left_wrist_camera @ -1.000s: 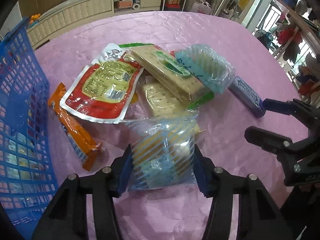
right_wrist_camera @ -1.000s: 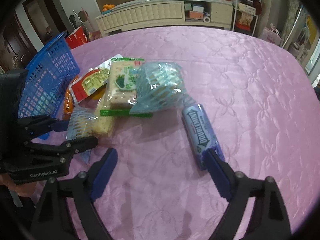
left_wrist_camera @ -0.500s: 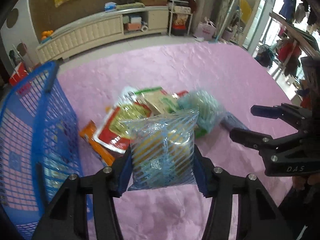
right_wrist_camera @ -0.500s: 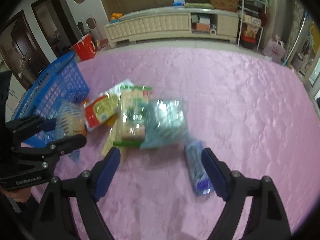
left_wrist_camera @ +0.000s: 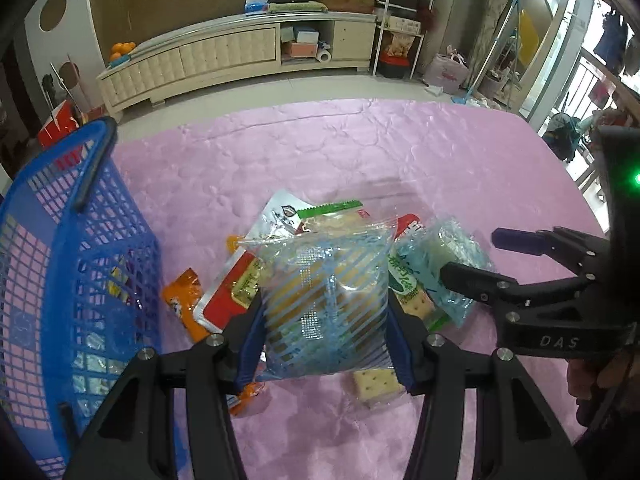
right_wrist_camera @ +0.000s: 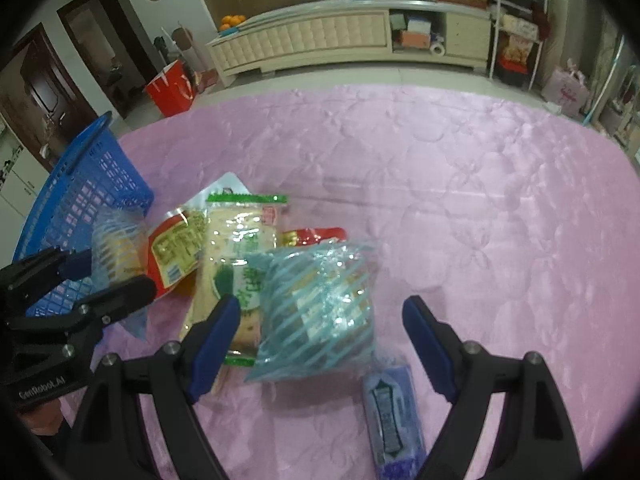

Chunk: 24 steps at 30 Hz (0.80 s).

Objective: Organize snacks
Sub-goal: 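Grasp a clear striped bread bag with left tool while right tool grasps another striped bag, then carry both held striped bags over the blue basket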

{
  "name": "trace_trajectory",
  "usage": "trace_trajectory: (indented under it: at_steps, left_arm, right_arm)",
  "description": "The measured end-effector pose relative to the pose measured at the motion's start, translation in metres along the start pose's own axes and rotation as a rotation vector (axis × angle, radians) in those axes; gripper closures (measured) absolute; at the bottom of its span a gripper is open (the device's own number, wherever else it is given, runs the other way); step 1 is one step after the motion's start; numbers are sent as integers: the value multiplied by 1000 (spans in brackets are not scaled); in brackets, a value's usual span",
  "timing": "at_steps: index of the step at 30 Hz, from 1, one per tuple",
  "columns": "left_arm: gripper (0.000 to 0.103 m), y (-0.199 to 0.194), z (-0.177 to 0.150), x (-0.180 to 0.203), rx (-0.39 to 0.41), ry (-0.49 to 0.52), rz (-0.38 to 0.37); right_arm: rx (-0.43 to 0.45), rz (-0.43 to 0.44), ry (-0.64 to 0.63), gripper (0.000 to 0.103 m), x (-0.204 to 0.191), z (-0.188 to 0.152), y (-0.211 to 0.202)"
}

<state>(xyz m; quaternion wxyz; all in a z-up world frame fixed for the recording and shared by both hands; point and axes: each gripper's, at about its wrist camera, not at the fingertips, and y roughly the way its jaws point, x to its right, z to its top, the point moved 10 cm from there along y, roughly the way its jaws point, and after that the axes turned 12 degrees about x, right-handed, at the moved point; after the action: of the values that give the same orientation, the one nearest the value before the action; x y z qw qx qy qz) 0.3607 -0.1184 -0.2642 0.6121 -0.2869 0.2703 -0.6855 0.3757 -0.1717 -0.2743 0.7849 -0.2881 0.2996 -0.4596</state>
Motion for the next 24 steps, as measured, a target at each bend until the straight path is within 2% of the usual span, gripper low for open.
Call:
trace_trajectory:
  at_steps: [5,6,7,10,15,24]
  left_arm:
    - [52,6,-2,3,-7,17,1]
    - [52,6,-3,2,-8,16,1]
    - [52,7,-4,3,-10,9,-7]
    - [52,6,-7,1,-11,1,-22]
    - [52,-3,-8,2,-3,12,-14]
    - [52,-42,-4,16,54,49,-38]
  right_arm:
    - [-33,5,-2,17,-5,-6,12]
    - [-41,-5,-20,21,-5,-8,13]
    - [-44,-5,-28,32,-4,-11,15]
    - [-22,24,11,37,-2,-10,13]
    - [-3,15,4,40,-3,-13,-1]
    - [99,-38,-43,40,-22,-3,-62]
